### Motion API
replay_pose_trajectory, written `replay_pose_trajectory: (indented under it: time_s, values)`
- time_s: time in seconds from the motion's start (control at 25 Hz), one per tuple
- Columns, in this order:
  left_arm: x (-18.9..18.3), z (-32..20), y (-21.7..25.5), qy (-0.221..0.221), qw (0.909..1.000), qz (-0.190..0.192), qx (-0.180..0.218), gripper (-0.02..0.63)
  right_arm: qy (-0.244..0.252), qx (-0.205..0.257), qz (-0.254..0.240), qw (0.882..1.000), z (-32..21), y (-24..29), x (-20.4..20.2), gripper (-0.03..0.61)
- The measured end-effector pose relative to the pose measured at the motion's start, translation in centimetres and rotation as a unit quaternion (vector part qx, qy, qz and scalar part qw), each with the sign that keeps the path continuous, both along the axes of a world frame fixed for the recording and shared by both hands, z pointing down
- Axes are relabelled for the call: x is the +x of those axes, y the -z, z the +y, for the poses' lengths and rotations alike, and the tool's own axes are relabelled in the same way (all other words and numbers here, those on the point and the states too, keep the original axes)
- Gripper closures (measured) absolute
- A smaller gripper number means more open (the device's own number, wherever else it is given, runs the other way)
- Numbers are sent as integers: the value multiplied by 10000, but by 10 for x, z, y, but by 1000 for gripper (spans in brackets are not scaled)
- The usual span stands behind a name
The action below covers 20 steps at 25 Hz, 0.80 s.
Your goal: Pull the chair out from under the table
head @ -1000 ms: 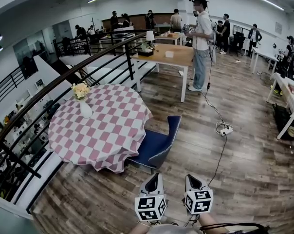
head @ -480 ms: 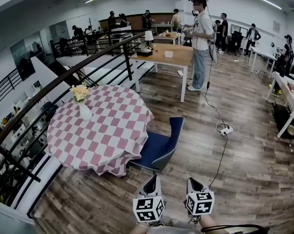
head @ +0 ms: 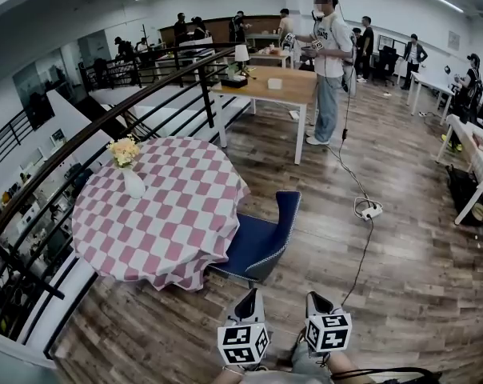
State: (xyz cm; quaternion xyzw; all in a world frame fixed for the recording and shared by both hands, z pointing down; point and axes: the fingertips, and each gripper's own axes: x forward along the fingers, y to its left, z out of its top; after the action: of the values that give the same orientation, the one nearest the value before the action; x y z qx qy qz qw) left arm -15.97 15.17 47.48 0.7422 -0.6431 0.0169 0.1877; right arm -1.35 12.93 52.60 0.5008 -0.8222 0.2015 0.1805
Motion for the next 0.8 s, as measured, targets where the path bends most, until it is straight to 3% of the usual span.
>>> replay_pose_trajectory:
  time_s: [0.8]
  values:
    - [64, -110, -4, 449, 9988, -4, -206, 617, 725, -135, 48, 9973, -115, 4, 52, 560]
